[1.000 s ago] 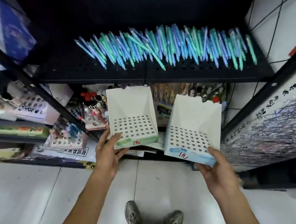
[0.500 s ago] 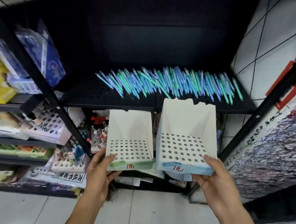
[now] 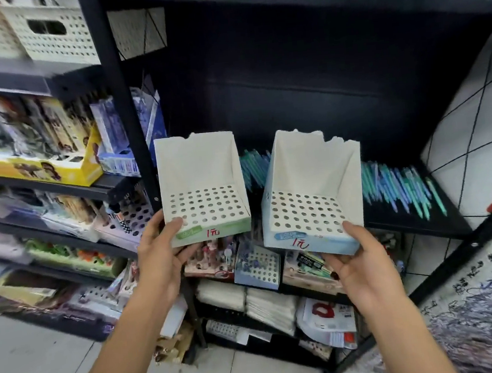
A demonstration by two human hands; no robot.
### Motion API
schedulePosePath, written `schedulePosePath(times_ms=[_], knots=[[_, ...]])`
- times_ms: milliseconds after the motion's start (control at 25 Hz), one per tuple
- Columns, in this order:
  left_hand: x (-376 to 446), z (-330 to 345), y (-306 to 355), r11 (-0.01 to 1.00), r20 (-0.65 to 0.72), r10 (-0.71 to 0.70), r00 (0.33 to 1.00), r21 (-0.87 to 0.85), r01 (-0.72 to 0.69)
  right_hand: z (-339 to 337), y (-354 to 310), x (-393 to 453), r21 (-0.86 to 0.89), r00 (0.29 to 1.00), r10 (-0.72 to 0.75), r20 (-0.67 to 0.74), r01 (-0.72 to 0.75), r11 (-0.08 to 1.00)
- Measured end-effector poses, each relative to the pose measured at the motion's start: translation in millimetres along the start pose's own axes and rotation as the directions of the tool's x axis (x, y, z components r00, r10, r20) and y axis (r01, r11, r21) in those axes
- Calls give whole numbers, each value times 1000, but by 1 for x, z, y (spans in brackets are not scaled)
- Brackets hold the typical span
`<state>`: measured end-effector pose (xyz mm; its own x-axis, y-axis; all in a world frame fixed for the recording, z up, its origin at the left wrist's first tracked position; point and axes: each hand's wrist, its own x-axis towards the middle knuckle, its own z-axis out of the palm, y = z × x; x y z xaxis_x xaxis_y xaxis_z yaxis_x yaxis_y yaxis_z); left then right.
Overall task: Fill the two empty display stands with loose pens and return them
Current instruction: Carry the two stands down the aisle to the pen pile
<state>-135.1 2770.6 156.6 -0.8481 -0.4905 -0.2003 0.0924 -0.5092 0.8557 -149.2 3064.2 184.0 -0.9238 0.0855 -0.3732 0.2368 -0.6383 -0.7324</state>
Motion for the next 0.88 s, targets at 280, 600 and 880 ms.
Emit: schedulePosePath(times_ms=[280,600,880], knots=[[38,55,5,984,-170,131,977,-98,-149,43,-9,32,-36,1000,-9,1,9,999],[66,70,-23,978,-200,200,959,96,-184,75,-22,66,-54,998,-59,18,60,997],[76,80,-47,970,-338,238,910,138,-202,134,-56,143,-184,986,-102,131,125,975]])
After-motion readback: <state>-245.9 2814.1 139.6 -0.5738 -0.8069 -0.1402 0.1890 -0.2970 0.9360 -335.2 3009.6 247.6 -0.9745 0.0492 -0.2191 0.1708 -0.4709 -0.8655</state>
